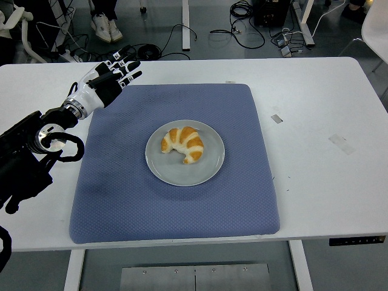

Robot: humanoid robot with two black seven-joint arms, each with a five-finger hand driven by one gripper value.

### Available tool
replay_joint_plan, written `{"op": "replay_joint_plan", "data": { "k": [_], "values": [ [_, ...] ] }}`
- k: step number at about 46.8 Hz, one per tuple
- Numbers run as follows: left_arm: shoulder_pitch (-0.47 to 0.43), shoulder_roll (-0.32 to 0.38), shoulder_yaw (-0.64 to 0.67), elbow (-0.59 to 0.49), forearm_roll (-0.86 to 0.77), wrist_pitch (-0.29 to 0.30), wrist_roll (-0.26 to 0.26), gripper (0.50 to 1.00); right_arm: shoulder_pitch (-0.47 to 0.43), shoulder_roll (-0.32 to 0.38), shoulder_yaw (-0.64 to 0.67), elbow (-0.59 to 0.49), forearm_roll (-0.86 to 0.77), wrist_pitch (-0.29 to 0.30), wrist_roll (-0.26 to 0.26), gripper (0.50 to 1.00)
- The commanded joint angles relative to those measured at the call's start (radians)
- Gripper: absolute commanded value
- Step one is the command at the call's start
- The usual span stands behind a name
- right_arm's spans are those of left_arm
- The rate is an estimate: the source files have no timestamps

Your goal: Place the bread on the table

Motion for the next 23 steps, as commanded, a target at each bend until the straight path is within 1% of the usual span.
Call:
{"op": "replay_joint_plan", "data": {
  "k": [1, 23],
  "values": [
    [0.0, 0.0, 0.002, 0.0, 0.0, 0.0, 0.001, 0.983, 0.0, 0.0, 0.0, 0.0, 0.0, 0.0, 0.0, 1.0],
    [-0.014, 0.005, 0.002, 0.0, -0.005, 0.001, 0.001, 0.983, 0.0, 0.0, 0.0, 0.0, 0.0, 0.0, 0.0, 1.0]
  ]
}}
